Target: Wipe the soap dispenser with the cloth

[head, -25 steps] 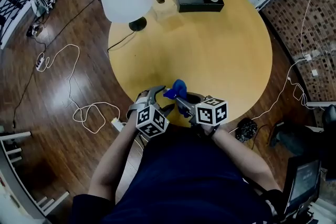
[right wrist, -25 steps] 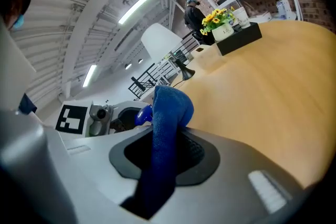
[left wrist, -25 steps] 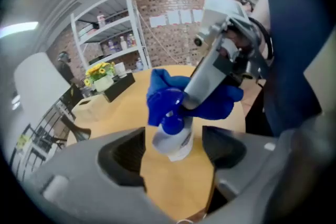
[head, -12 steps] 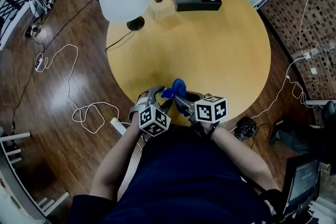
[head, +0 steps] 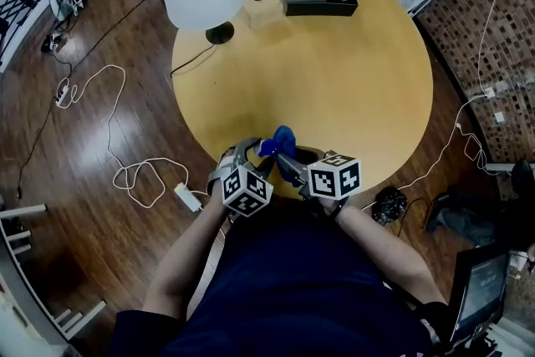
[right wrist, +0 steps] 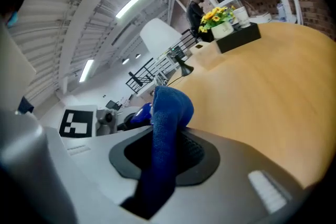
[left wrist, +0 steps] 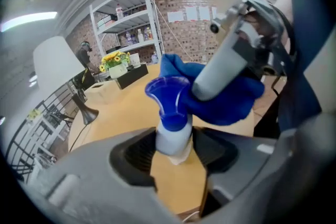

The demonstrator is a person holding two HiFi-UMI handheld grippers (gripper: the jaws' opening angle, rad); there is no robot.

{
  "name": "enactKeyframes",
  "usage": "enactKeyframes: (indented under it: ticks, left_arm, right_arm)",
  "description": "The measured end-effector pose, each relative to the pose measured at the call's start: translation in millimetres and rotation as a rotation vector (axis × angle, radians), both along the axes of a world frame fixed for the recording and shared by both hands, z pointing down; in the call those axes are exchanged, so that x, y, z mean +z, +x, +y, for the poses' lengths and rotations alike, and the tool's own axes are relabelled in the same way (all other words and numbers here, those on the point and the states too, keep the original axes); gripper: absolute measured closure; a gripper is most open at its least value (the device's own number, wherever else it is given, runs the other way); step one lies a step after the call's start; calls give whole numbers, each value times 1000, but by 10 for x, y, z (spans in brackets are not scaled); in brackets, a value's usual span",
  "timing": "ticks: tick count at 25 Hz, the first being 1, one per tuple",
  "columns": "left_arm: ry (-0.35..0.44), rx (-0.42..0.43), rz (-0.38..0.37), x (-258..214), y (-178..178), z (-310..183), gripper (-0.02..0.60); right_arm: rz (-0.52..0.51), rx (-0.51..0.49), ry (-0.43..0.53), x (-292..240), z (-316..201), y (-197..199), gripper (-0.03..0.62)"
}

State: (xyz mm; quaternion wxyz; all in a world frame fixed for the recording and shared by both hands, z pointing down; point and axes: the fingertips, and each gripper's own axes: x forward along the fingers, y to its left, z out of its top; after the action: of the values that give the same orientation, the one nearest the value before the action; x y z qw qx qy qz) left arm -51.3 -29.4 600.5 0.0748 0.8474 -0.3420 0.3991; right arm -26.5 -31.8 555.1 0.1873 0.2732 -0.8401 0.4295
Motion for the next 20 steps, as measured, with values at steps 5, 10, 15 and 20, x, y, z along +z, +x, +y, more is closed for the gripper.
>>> enactKeyframes:
  ticks: [5, 10, 15, 20]
  left_arm:
    - [-27, -79, 23, 19, 38, 6, 370]
    - [1, -111, 3, 21, 80, 64, 379]
    - [-3, -158, 12, 34, 57, 50, 378]
    - [-14, -102, -10, 10, 68, 101, 390]
  right_arm:
    - [52, 45, -31, 247, -68, 113, 496]
    - [49, 105, -20, 154, -93, 236, 497]
    - [-2, 68, -36, 174, -39, 50, 497]
    - [90, 182, -80, 423, -128, 458, 497]
